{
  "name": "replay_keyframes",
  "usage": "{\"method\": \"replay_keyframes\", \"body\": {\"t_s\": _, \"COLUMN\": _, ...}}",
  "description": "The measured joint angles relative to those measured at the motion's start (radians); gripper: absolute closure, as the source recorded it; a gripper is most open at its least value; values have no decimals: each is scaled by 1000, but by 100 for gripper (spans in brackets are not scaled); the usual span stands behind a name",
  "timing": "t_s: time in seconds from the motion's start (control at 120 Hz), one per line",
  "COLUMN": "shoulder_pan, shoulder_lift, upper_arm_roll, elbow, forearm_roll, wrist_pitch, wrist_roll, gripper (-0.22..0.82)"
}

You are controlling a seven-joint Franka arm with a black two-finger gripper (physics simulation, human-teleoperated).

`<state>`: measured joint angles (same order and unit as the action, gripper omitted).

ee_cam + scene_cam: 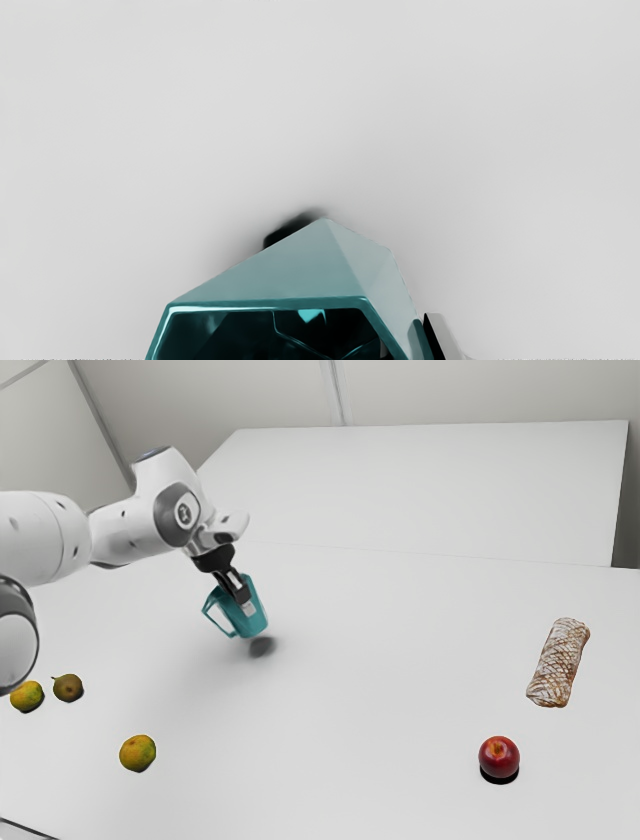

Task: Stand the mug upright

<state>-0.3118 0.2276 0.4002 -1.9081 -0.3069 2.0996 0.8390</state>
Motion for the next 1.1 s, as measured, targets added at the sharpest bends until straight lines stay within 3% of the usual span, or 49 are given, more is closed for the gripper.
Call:
{"method": "replay_keyframes", "body": {"t_s": 0.367, "shoulder_pan": -36, "shoulder_lift": -108, "upper_arm_roll": -50, "elbow": -159, "forearm_roll": 311, "wrist_pitch": 180, "wrist_roll": -138, "gripper": 78}}
{"method": "replay_keyframes", "body": {"t_s": 1.1, "shoulder_pan": -35, "shoulder_lift": -121, "upper_arm_roll": -53, "elbow": -333, "forearm_roll": 398, "wrist_pitch": 367, "wrist_roll": -324, "gripper": 78}}
